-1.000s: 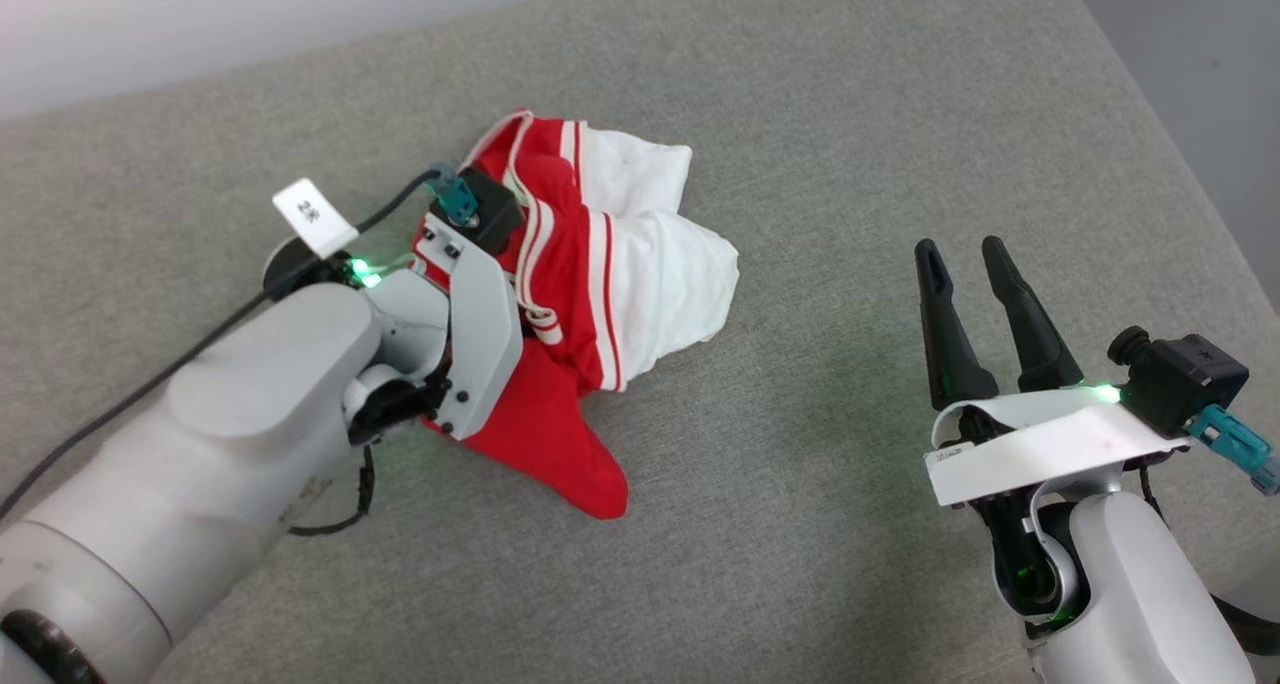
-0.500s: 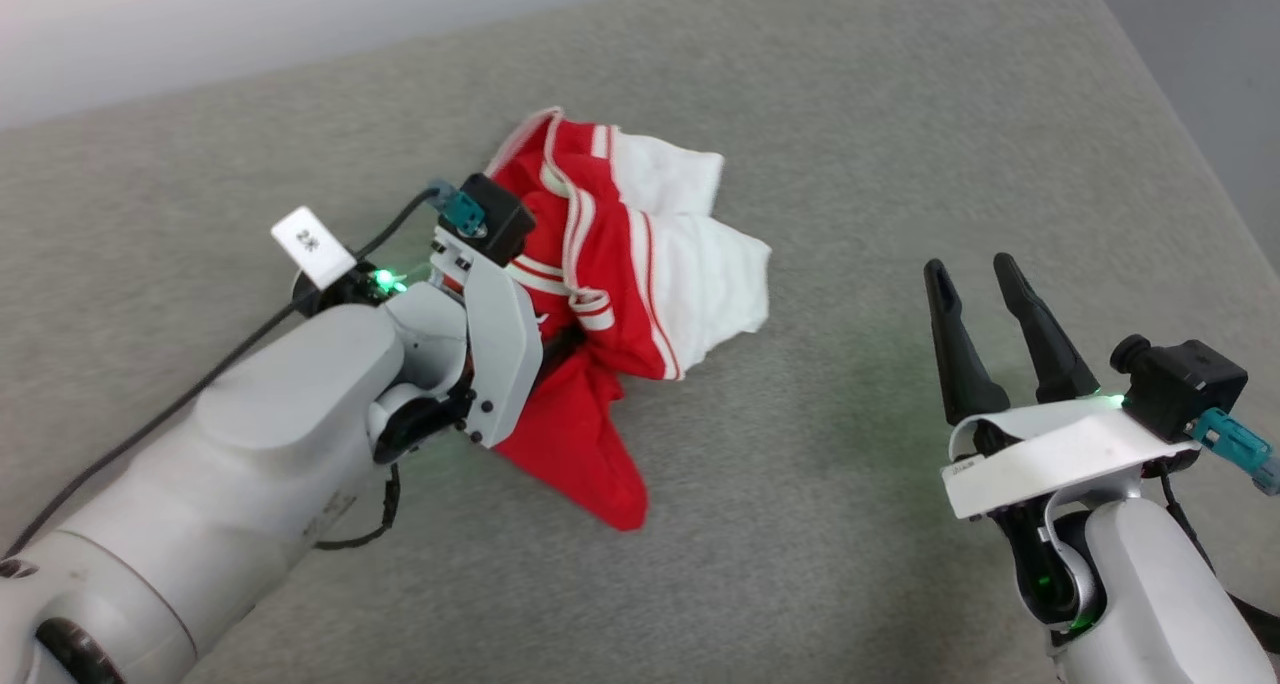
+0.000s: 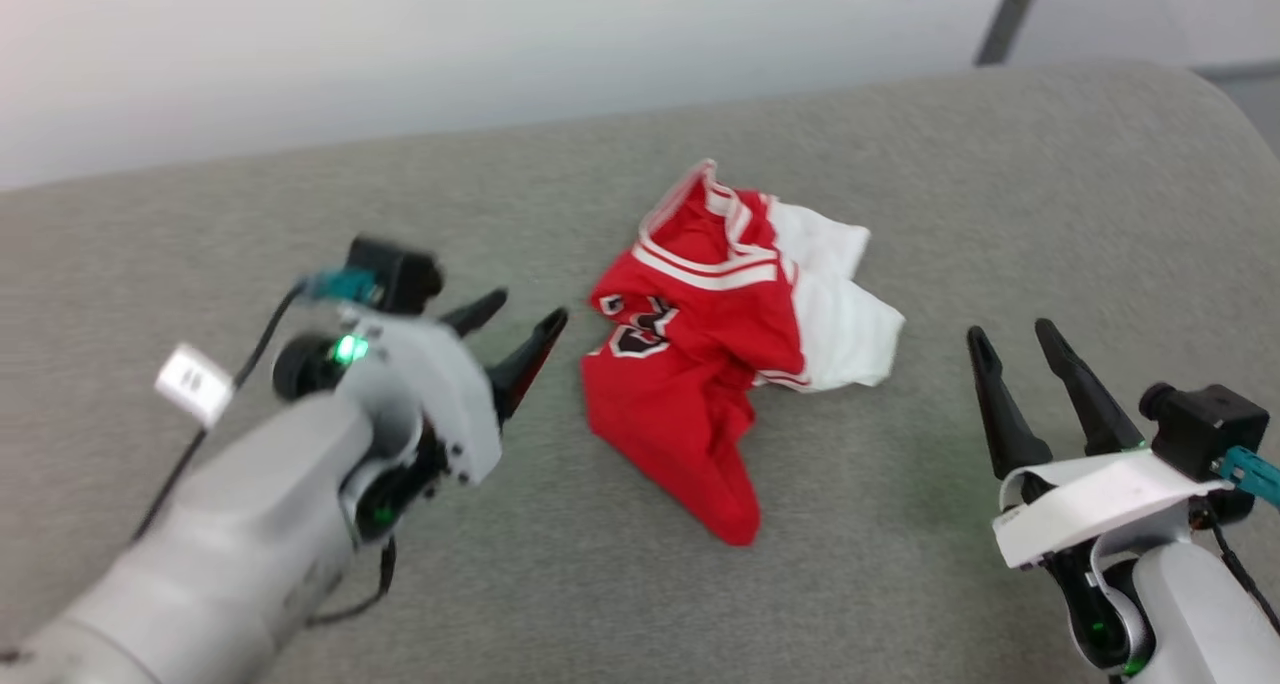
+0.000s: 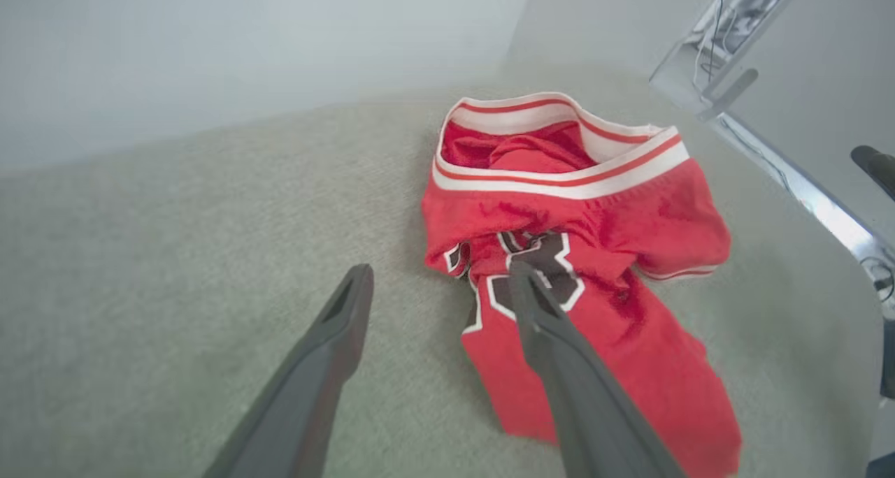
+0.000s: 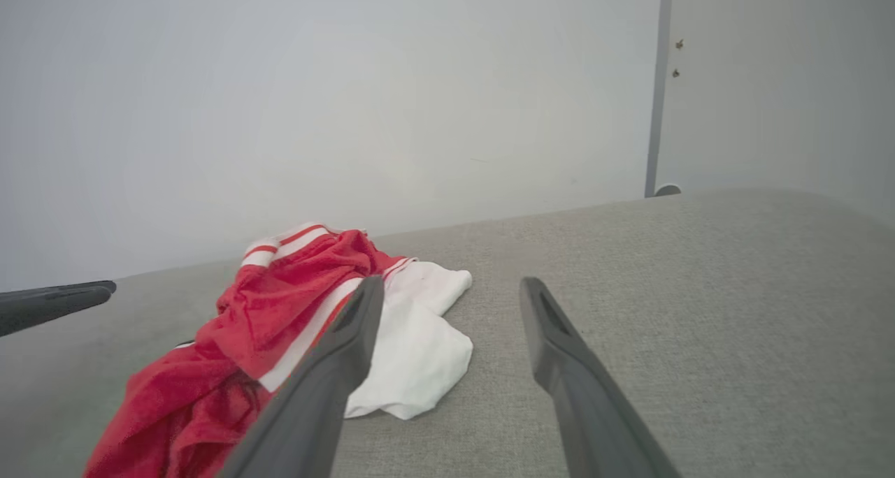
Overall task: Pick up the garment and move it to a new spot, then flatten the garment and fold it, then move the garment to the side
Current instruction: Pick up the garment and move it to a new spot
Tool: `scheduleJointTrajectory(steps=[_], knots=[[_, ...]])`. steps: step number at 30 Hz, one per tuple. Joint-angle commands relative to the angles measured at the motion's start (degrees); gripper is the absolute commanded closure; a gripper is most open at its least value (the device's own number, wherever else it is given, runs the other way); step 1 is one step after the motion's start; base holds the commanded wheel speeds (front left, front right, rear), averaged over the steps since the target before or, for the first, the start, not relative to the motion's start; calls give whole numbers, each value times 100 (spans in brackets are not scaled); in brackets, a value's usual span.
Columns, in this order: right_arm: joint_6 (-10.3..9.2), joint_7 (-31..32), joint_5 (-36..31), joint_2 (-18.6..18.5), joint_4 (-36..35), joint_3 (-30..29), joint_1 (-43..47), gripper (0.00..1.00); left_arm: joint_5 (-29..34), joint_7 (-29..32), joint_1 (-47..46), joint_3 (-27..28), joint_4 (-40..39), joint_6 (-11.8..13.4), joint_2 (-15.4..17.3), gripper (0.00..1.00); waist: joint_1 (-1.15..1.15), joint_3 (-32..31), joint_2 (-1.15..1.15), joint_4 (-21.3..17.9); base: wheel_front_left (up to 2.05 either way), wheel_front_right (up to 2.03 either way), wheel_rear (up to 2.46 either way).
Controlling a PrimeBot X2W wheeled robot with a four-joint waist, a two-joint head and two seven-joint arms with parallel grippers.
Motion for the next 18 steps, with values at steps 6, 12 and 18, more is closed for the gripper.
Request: scheduleJointTrajectory(steps=[6, 12, 18], knots=[[-2, 95, -18, -182, 71, -158, 341, 0, -420, -831, 1007, 471, 329, 17, 3, 0, 0, -646, 0, 736, 0, 0, 0], [-2, 188, -71, -308, 41, -299, 622, 0, 539, -885, 2067, 2216, 77, 196, 95, 0, 0, -889, 0, 890, 0, 0, 0], [-2, 236, -111, -378, -73, -560, 844, 0, 1878, -891, 3431, 4025, -847, 348, -37, 0, 0, -1020, 0, 1006, 0, 0, 0]])
